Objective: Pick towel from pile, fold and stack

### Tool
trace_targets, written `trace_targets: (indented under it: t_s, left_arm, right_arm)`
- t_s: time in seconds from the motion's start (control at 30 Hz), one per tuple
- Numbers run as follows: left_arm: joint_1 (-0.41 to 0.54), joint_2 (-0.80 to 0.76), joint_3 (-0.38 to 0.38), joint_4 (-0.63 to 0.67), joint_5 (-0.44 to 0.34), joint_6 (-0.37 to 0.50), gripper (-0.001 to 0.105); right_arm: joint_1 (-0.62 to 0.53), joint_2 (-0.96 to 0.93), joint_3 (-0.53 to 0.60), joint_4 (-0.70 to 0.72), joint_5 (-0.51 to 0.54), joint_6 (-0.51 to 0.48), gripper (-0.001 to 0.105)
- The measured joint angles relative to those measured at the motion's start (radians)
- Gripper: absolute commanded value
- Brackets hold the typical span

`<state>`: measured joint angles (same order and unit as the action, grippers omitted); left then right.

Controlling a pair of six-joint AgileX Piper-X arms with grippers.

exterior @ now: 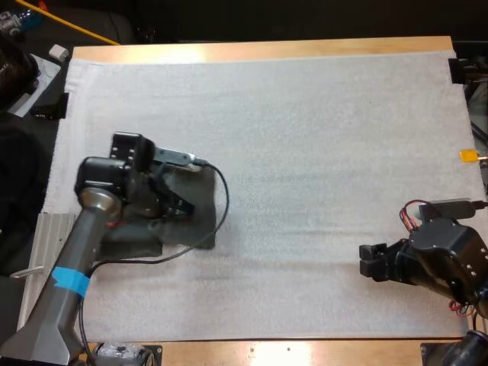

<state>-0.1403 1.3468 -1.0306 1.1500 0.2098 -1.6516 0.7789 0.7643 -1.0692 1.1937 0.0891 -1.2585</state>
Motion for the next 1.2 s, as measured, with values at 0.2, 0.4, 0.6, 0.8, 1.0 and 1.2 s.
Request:
trace_targets:
  t_s: [0.2,0.4,0.6,0.8,1.0,1.2]
  left_arm:
    - [0.091,0.000,0.000,0.020,-0.089,0.052,0.000]
    - [0.140,0.009,-0.002,0.025,-0.145,0.065,0.000]
    - [0.166,0.041,-0.004,0.024,-0.166,0.067,0.000]
    - [0.179,0.055,-0.004,0.026,-0.221,0.079,0.000]
    - [0.196,0.068,-0.004,0.027,-0.281,0.080,0.000]
    - [0.210,0.068,-0.004,0.027,-0.336,0.080,0.007]
  right_arm:
    - [0.000,0.000,0.000,0.000,-0.002,0.000,0.068]
    - [0.000,0.000,0.000,0.003,-0.001,0.000,0.068]
    - [0.000,0.000,0.000,0.007,-0.001,0.000,0.068]
    - [0.002,0.000,0.000,0.007,-0.001,0.000,0.068]
    - [0.002,0.000,0.000,0.007,-0.001,0.000,0.068]
    - [0.002,0.000,0.000,0.007,-0.004,0.000,0.068]
